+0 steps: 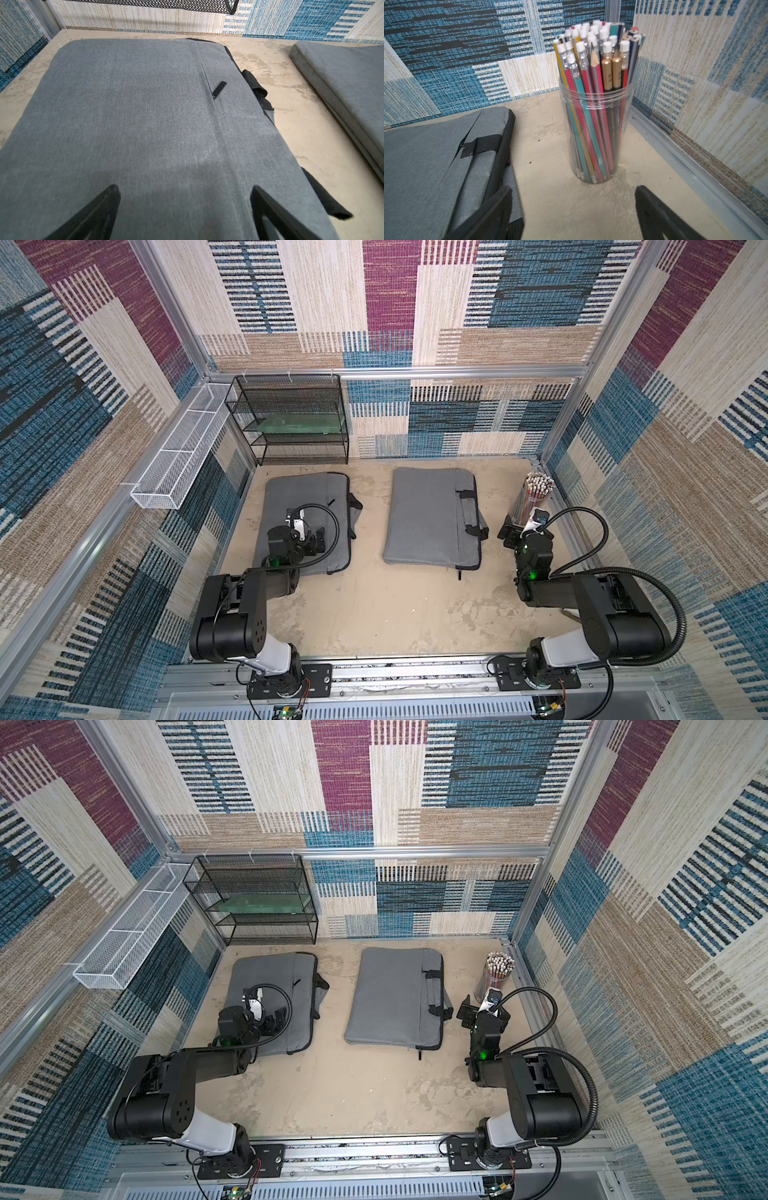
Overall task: Open the zippered laptop bag and take out the laptop
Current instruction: Pick up the zippered laptop bag from the center of the board.
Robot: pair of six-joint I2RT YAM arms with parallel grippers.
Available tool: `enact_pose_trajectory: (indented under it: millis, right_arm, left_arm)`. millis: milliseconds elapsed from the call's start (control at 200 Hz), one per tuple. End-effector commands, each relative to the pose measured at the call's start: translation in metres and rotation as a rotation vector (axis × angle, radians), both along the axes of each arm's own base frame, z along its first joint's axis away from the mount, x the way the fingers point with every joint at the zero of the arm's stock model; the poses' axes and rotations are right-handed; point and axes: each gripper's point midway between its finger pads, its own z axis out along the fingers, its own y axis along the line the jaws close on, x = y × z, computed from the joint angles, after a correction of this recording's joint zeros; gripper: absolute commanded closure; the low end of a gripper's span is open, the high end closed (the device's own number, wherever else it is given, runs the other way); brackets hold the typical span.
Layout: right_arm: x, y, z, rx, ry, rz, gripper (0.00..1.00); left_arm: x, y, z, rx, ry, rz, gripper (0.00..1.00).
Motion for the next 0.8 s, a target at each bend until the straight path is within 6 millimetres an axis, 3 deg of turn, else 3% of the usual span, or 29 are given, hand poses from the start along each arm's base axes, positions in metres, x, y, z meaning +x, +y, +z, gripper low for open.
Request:
enact_pose_trajectory:
  millis: [0, 556, 796]
  right_arm:
    - [0.003, -0.001, 0.013, -0.004, -0.05, -0.002, 0.05]
    - [0.002, -0.001, 0.013, -0.004, -0.053, -0.002, 0.05]
    - [0.01, 0.004, 0.021, -0.02, -0.03, 0.018, 0.05]
  left_arm:
    - [0.005, -0.001, 0.009, 0.011, -0.039, -0.013, 0.0]
    - [0.004, -0.001, 0.01, 0.008, -0.046, -0.015, 0.0]
    - [-0.011, 0.013, 0.032, 0.005, -0.13, 0.072, 0.0]
